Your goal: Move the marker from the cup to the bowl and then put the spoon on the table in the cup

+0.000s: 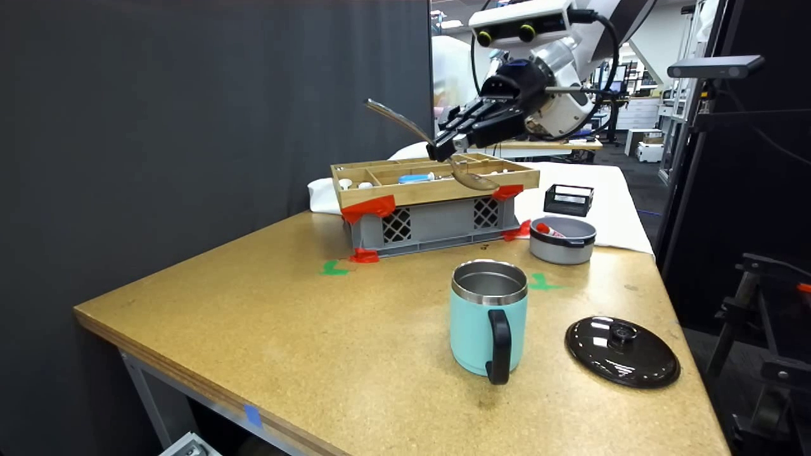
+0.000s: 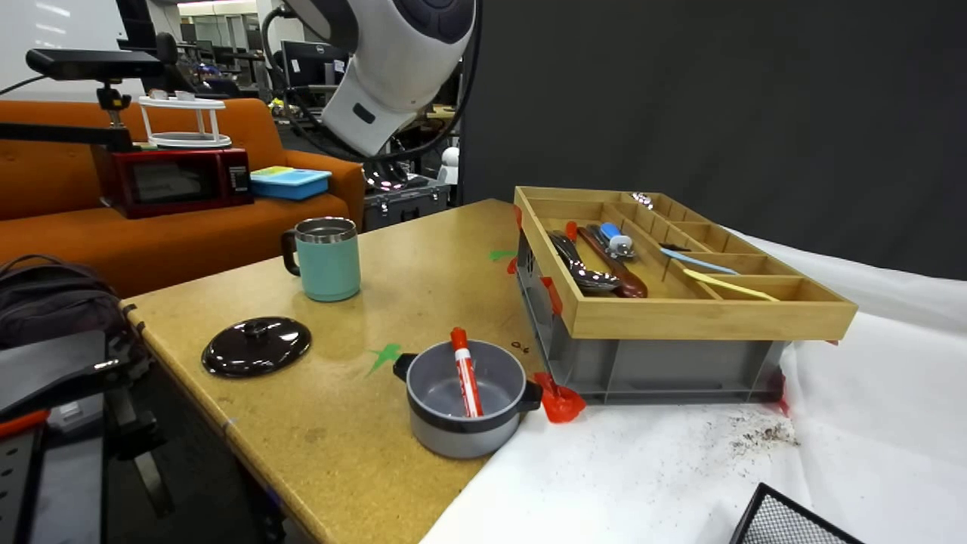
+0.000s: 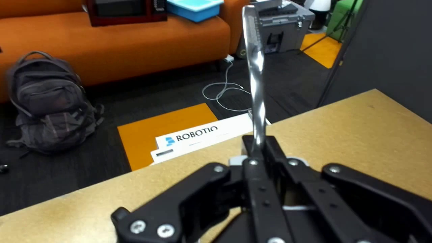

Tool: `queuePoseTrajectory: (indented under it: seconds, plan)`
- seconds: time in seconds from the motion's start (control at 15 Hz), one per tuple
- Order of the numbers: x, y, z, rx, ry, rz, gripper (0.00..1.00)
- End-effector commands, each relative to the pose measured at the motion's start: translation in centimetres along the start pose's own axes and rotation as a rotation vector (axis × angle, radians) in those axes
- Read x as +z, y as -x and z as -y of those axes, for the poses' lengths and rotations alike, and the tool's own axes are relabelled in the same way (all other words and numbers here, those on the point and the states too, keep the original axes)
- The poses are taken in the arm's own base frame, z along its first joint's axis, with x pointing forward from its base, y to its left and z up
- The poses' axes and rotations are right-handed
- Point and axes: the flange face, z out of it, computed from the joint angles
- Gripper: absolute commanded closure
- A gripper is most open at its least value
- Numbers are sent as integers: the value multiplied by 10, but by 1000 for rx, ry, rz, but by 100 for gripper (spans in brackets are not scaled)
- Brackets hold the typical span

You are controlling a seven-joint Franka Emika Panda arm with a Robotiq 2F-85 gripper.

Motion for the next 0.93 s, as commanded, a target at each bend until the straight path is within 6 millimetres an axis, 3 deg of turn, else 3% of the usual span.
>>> queuePoseTrajectory:
  seconds: [0.0, 0.2, 0.47, 0.87]
  plan:
    - [13, 3, -27, 14, 93, 80, 98]
    - [33, 6, -42, 6, 166, 154, 98]
    - [53, 5, -43, 40, 232, 231, 98]
    - [76, -31, -26, 98, 248, 276, 98]
